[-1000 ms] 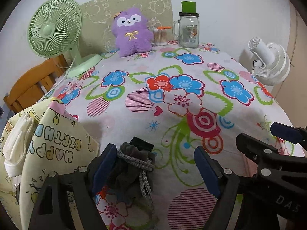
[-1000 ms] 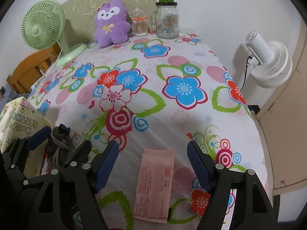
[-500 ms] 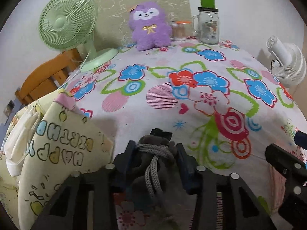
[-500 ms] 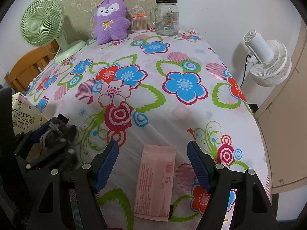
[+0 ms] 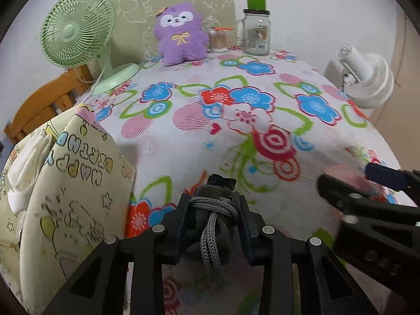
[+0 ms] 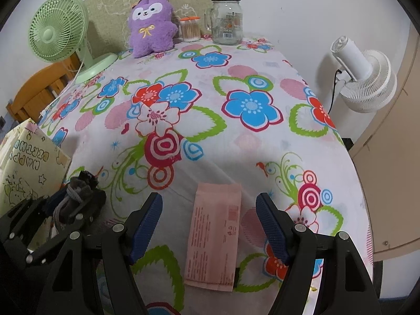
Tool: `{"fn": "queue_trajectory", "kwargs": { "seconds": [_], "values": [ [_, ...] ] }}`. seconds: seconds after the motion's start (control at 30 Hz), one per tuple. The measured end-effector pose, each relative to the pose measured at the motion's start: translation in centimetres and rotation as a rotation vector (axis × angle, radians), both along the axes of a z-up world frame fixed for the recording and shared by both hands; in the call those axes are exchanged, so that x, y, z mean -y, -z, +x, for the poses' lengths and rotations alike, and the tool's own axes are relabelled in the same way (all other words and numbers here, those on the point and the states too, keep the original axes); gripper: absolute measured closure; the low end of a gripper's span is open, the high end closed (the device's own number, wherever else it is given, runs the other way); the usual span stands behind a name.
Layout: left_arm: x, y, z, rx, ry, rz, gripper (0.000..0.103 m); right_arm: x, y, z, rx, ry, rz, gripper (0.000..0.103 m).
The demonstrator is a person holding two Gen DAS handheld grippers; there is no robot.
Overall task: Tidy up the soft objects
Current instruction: 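Lift the grey pouch and pink packet and carry them toward the box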
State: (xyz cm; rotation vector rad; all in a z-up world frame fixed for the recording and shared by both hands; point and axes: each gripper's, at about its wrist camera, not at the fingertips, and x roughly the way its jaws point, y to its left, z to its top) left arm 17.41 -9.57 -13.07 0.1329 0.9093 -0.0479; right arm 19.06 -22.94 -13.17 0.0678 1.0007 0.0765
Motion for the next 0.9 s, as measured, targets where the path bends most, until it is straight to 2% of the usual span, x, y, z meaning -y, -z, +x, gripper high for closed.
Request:
{"fn": "queue_trajectory", "kwargs": {
  "seconds": [0.43, 0.5, 0.57, 0.6, 0.67, 0.9],
  "values": [
    [1.8, -0.1, -1.7, -0.031, 0.085, -0.025, 0.07, 0.3, 1.2, -0.3, -0.029, 0.014, 0.017, 0.027],
    [2.3, 0.0, -1.9, -0.031, 0.098, -0.017, 0.07, 0.5, 1.4, -0.3, -0.039, 0.025, 0.016, 0.03],
    [2.6, 0.0, -2.0, -0.03, 0.108, -0.017, 0.07, 0.1, 1.4, -0.6, -0.032, 0.028, -0.05, 0.046],
    [2.8, 0.1, -2.0, -0.034, 0.114, -0.01, 0.07, 0.1, 1.4, -0.6, -0.033, 0.027, -0.054, 0.048],
    [3.1, 0.1, -2.2, -0.031, 0.122, -0.01, 0.07, 0.2, 1.4, -0.8, -0.025, 0.028, -0.062, 0.06],
    [3.2, -0.1, -2.7, -0.042, 0.132, -0.038, 0.07, 0.4, 0.9, -1.7, -0.014, 0.022, -0.042, 0.061]
  ]
}}
